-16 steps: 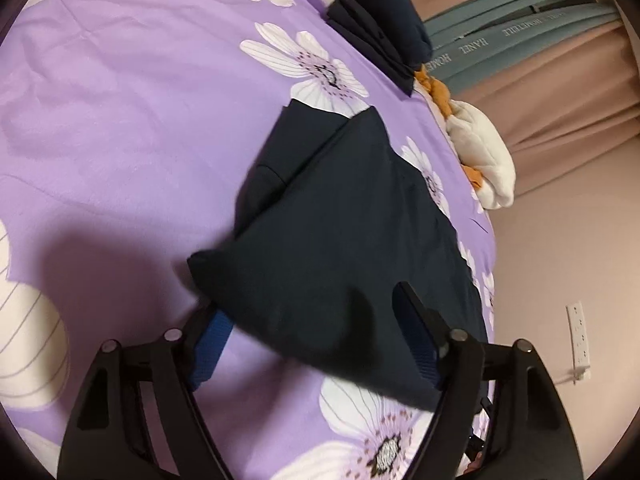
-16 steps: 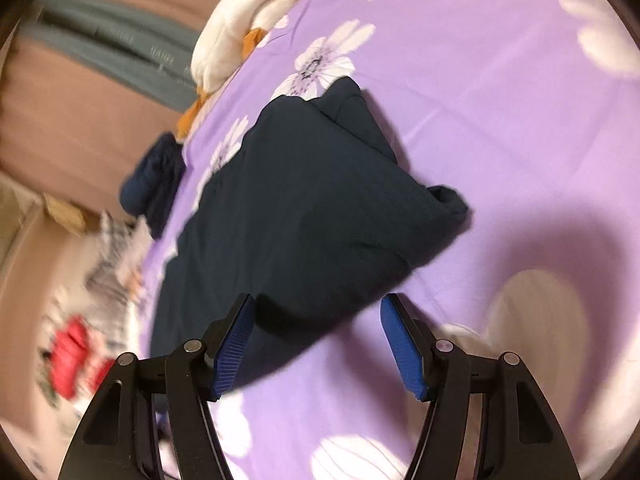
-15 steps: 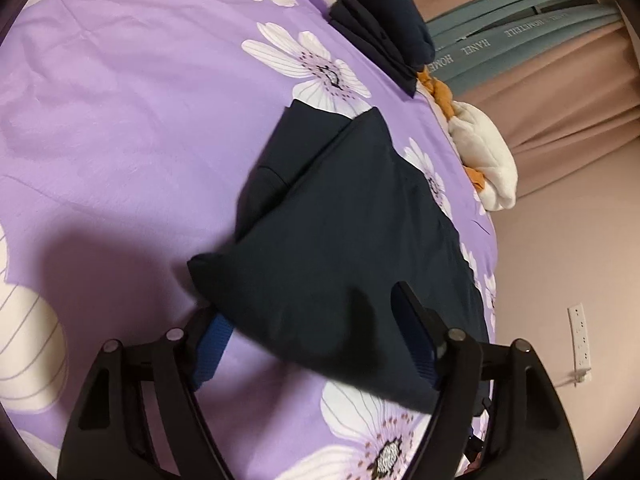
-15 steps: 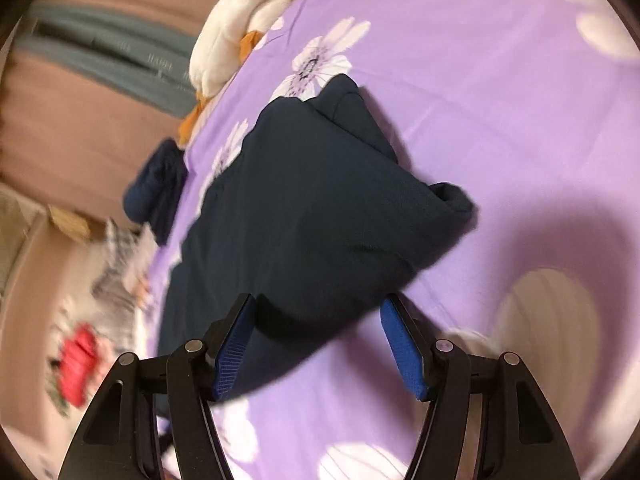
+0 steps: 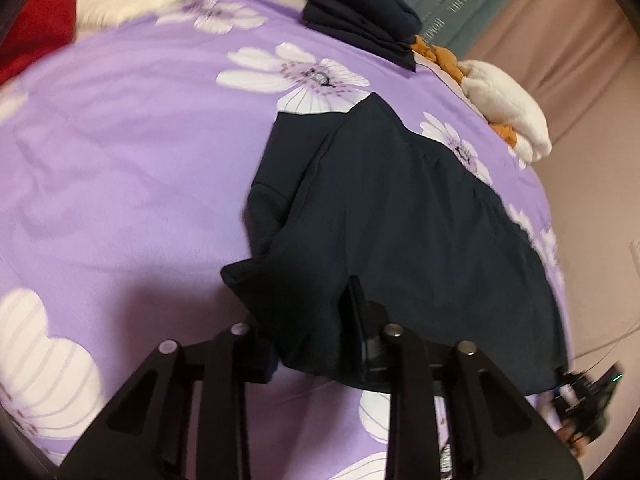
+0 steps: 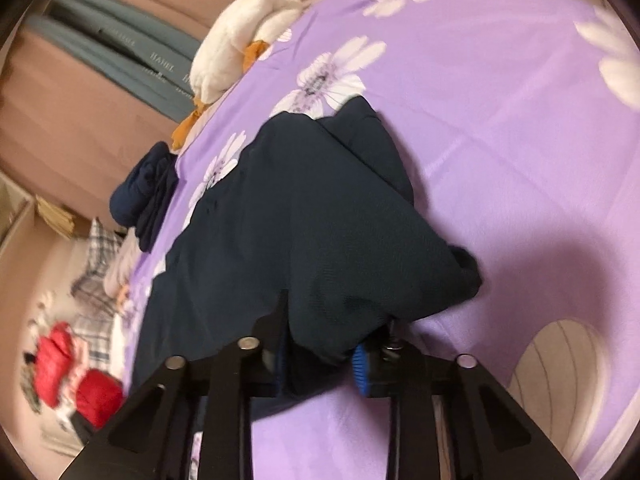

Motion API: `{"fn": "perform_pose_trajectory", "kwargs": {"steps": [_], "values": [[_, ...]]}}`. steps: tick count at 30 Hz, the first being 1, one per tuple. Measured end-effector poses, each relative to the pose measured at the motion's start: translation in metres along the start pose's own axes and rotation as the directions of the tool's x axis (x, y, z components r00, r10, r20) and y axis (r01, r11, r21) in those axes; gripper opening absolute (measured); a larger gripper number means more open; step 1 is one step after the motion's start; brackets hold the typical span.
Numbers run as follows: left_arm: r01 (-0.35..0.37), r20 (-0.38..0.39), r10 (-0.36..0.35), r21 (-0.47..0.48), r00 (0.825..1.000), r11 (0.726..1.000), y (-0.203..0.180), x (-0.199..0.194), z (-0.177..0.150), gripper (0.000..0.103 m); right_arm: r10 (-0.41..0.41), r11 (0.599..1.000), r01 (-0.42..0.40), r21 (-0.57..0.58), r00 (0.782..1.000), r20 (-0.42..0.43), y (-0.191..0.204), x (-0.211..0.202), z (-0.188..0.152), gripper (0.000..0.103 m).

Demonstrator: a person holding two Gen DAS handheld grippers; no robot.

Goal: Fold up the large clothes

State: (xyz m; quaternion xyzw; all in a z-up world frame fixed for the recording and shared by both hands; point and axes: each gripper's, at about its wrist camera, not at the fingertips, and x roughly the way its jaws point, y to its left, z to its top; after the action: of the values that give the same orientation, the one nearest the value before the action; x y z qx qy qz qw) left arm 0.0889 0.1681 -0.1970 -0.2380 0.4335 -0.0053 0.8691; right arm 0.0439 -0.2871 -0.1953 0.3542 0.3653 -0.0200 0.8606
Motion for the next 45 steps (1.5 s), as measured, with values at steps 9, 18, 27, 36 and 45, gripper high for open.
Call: {"fn": "perform_pose_trajectory", "kwargs": {"steps": [9, 18, 27, 36, 45], "values": [[-0.054, 0.050, 0.050, 0.084, 0.997, 0.995, -0.011, -0.010, -0.005, 0.015, -0.007, 1.000, 0.007, -0.016, 1.000, 0.012, 0.002, -0.008, 0.002, 0.018], [-0.099, 0.068, 0.090, 0.137, 0.994, 0.986, -0.016, -0.015, -0.011, 0.015, -0.020, 0.999, 0.019, -0.032, 1.000, -0.014, 0.006, -0.004, 0.004, 0.018], [-0.111, 0.071, 0.102, 0.138, 0.992, 0.984, -0.019, -0.015, -0.014, 0.015, -0.028, 0.999, 0.027, -0.023, 0.999, -0.020, 0.002, -0.004, 0.003, 0.018], [-0.115, 0.071, 0.106, 0.141, 0.992, 0.983, -0.019, -0.017, -0.016, 0.016, -0.037, 0.999, 0.036, -0.035, 0.999, -0.019, 0.001, -0.006, 0.002, 0.018], [-0.131, 0.079, 0.120, 0.152, 0.990, 0.980, -0.020, -0.023, -0.023, 0.017, -0.037, 0.999, 0.037, -0.028, 0.999, -0.023, -0.003, -0.010, 0.000, 0.018]]}}
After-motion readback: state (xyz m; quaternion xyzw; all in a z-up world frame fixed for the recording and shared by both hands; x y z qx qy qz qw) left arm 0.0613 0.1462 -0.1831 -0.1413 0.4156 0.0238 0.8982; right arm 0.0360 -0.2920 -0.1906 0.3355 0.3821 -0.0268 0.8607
